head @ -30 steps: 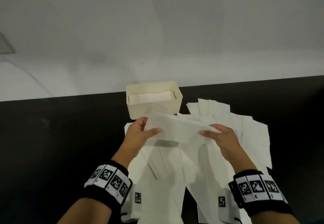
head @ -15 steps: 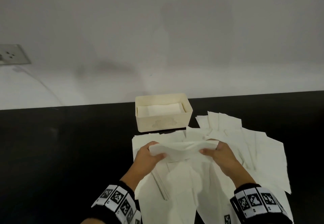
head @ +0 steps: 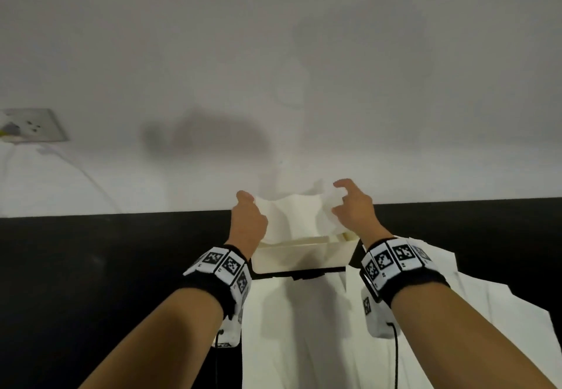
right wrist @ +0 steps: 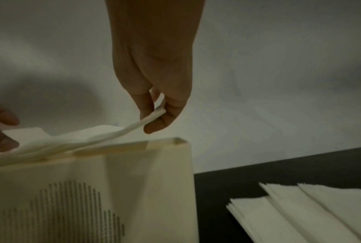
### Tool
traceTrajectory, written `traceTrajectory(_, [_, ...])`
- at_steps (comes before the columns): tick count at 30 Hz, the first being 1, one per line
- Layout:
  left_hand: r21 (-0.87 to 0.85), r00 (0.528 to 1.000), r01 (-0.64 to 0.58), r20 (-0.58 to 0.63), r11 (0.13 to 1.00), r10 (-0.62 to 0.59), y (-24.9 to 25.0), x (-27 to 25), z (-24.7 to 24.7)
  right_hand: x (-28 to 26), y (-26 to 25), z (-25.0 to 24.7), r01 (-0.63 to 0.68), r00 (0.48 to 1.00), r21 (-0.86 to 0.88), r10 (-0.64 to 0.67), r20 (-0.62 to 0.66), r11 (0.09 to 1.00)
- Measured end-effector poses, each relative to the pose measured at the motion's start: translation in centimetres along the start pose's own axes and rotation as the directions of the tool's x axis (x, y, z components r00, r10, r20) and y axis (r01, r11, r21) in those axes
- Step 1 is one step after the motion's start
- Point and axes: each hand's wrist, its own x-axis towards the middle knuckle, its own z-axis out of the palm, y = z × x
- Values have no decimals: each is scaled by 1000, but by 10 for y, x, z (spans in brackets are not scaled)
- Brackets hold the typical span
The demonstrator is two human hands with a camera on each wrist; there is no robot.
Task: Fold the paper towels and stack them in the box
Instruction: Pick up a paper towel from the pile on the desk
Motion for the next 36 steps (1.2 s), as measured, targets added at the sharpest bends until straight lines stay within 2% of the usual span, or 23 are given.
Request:
traceTrajectory(2, [222,997,-50,62,974,37,-4,4,6,3,5,7,-4,998,-139,11,54,990])
traceTrajectory(5, [492,980,-155,186,857,71,-6,10,16,10,10,20,-18,990,-291,58,130,957])
traceTrajectory(7, [616,959,-254,259,745,113,-8,11,23,15,13,28,-44,984,-339,100,148,940])
traceTrajectory(10, [753,895,-428,428,500,122,-6,13,30,18,16,38,-85,974,-411,163,158,908])
traceTrajectory(12, [792,889,-437,452,426,71,-3,14,33,19,19,43,-77,972,-456,170,165,886])
traceTrajectory(15, [811,913,-362,407,459,1,4,10,36,12,15,47,-74,969,-495,180,170,866])
traceTrajectory(18, [850,918,-367,397,377,-2,13,6,34,8,6,50,-67,977,-511,161,142,857])
traceTrajectory(20, [849,909,-407,413,337,58,15,6,36,13,-4,57,46,979,-549,72,192,834])
traceTrajectory(21, [846,904,-423,420,324,82,14,7,38,16,-8,62,117,961,-554,47,273,824])
traceTrajectory(23, [821,890,-444,450,360,70,15,6,41,18,-12,73,211,898,-534,53,436,819])
traceTrajectory(24, [807,887,-447,456,385,72,13,6,42,18,-11,78,233,880,-541,62,471,808])
traceTrajectory(29, [766,901,-398,430,505,58,9,7,35,11,-11,69,252,869,-557,69,490,791])
traceTrajectory(32, [683,919,-365,372,633,129,16,-3,27,-6,-22,36,232,899,-391,-44,435,891])
traceTrajectory(34, [569,941,-316,290,759,174,21,-18,17,-23,-27,10,165,937,-192,-94,335,967])
traceTrajectory(36, [417,962,-238,226,877,154,19,-40,5,-46,-23,-14,93,970,1,-91,223,996])
